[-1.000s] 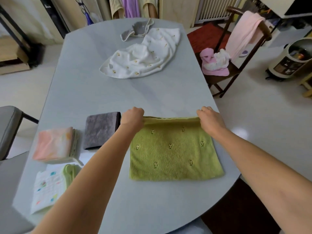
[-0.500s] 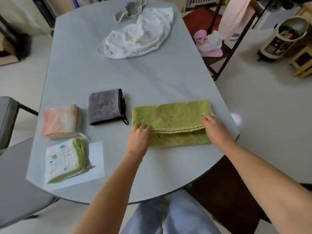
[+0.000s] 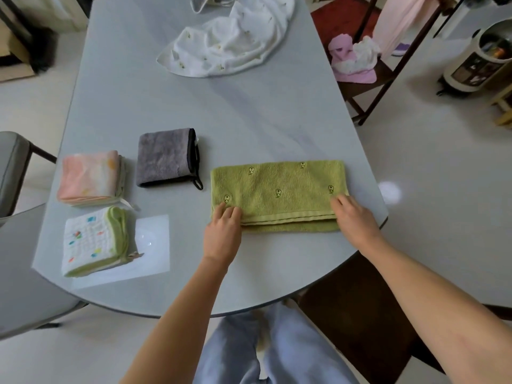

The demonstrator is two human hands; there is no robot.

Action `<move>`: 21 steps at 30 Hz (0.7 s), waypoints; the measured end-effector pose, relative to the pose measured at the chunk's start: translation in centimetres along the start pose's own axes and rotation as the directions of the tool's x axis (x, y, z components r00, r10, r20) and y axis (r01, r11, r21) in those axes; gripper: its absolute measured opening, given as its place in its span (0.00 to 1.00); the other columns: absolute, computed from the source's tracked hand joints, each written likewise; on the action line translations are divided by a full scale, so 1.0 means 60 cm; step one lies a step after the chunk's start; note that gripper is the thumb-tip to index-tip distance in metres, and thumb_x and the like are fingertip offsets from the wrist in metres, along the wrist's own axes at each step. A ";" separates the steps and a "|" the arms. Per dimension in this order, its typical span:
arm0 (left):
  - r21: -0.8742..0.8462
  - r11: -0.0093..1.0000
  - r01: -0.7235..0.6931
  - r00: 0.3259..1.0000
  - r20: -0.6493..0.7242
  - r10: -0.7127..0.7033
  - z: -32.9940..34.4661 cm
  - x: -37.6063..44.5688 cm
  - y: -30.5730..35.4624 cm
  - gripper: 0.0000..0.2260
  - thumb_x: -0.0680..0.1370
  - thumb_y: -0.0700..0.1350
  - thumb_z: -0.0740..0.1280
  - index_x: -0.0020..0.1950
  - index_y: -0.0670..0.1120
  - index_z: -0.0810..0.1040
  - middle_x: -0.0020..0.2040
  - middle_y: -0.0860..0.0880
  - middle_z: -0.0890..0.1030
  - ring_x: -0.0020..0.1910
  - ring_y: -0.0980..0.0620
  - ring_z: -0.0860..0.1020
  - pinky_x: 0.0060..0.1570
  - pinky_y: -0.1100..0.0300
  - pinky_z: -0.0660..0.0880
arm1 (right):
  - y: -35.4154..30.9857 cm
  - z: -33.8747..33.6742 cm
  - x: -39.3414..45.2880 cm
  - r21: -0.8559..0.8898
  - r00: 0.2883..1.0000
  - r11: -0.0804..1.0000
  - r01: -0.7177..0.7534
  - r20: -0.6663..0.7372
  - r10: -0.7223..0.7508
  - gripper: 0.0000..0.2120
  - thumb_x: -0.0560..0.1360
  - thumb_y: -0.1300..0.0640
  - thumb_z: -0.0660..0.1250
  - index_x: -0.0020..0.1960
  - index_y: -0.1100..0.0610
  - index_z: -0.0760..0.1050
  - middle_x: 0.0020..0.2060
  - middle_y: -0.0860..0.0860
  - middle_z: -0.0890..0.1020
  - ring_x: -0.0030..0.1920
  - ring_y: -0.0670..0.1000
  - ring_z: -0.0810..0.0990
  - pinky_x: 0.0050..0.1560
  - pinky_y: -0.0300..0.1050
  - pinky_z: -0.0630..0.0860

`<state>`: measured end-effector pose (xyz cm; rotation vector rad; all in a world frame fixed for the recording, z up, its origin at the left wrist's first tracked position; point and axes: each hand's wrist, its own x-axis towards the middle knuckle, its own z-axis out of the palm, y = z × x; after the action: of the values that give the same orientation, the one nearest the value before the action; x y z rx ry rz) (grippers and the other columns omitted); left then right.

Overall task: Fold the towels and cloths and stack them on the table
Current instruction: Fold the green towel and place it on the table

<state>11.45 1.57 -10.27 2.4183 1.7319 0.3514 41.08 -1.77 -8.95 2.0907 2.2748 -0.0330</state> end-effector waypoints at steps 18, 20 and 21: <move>0.055 0.997 -0.060 0.982 0.185 0.049 0.011 -0.029 -0.018 0.13 0.70 0.36 0.70 0.52 0.41 0.72 0.52 0.43 0.76 0.63 0.38 0.74 0.36 0.48 0.81 | 0.008 0.015 -0.032 -0.115 0.982 0.975 0.189 0.009 -0.190 0.22 0.54 0.73 0.77 0.45 0.63 0.74 0.48 0.61 0.78 0.53 0.62 0.78 0.29 0.50 0.79; 0.083 0.994 -0.069 0.966 0.256 0.046 0.011 -0.032 -0.014 0.13 0.70 0.38 0.69 0.52 0.41 0.74 0.55 0.43 0.77 0.65 0.39 0.73 0.38 0.48 0.81 | 0.005 0.014 -0.032 -0.130 0.979 0.974 0.187 0.111 -0.173 0.23 0.55 0.72 0.77 0.48 0.64 0.76 0.51 0.60 0.78 0.55 0.61 0.78 0.43 0.53 0.81; 0.104 0.992 -0.077 0.961 0.273 0.046 0.006 -0.029 -0.011 0.12 0.70 0.41 0.68 0.52 0.42 0.74 0.56 0.44 0.77 0.65 0.40 0.73 0.39 0.47 0.80 | 0.006 0.014 -0.030 -0.136 0.977 0.975 0.177 0.142 -0.157 0.22 0.60 0.71 0.75 0.52 0.63 0.75 0.54 0.60 0.77 0.59 0.60 0.76 0.54 0.56 0.78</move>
<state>10.40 0.15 -10.99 2.4635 1.6001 -0.0736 41.63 -3.56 -9.70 1.7681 2.2921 -0.0062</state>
